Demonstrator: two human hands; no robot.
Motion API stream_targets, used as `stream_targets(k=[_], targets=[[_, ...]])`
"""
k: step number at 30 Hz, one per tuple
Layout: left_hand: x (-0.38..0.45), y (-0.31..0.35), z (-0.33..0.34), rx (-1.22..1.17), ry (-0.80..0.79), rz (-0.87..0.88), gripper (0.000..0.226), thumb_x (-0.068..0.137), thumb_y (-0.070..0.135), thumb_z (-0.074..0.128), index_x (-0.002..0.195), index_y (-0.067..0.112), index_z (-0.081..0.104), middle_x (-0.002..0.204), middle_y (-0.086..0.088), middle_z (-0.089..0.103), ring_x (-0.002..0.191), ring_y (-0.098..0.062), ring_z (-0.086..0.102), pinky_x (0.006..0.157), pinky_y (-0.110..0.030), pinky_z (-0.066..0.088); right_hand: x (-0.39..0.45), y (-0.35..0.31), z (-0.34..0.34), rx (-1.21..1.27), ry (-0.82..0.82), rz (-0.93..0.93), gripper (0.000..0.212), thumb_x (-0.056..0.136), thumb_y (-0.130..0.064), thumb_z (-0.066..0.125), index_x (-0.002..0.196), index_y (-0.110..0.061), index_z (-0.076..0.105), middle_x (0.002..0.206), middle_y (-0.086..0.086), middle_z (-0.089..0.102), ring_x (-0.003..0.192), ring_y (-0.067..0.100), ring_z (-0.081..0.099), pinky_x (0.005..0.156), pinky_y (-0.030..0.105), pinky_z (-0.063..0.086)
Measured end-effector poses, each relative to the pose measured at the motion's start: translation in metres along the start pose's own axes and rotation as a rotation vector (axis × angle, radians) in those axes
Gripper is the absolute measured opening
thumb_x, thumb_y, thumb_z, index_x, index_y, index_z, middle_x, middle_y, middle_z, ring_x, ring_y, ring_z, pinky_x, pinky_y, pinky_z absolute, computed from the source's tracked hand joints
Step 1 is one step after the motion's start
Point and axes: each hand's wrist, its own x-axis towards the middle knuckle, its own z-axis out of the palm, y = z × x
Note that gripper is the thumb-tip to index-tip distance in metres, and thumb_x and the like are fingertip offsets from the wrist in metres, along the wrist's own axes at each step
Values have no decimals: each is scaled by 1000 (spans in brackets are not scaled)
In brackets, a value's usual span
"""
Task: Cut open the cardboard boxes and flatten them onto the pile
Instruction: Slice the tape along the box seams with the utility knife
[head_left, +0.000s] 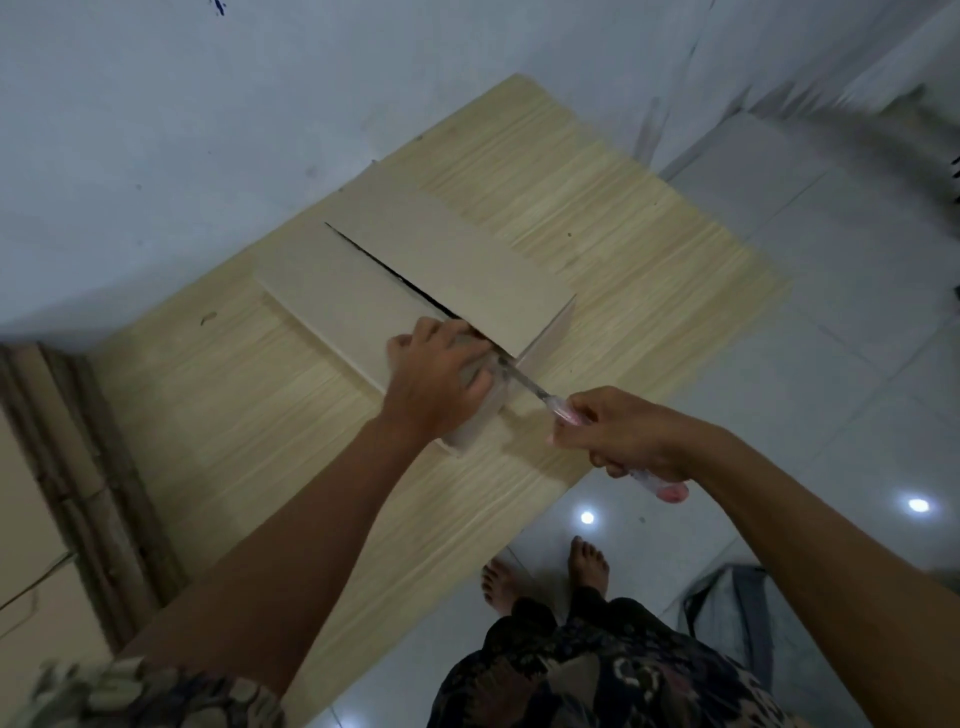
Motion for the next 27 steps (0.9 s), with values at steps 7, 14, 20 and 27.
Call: stream_targets(k=[7,14,20,27], targets=[[-4,-8,11,-6,247,108,20,88,32,63,95,15,72,105,-8,65,105,-31,60,100,-56,39,-4,1,3,67,39,61,31,103,-36,52,114,-11,66,90,5,55,70,13,53,55,24,50],[3,-9,12,-93,217,70,28,92,43,67,92,16,75,99,-9,61,96,-28,61,106,-67,35,-5,-4,11,1,182,-86,19,105,-41,46,102,-27,58,69,-1,58,50,8,45,45,24,40],[8,-11,18,-153,231,56,34,93,45,62,86,16,78,97,-6,66,95,-24,64,105,-66,36,-7,2,12,-51,234,-37,32,105,-36,49,83,-15,58,61,-2,54,45,8,48,46,22,45],[15,-4,16,-107,339,37,24,87,48,74,78,26,74,93,6,66,96,-16,62,91,-40,31,-3,6,15,-44,212,-30,31,104,-38,50,85,-17,61,73,3,59,47,9,51,47,23,47]])
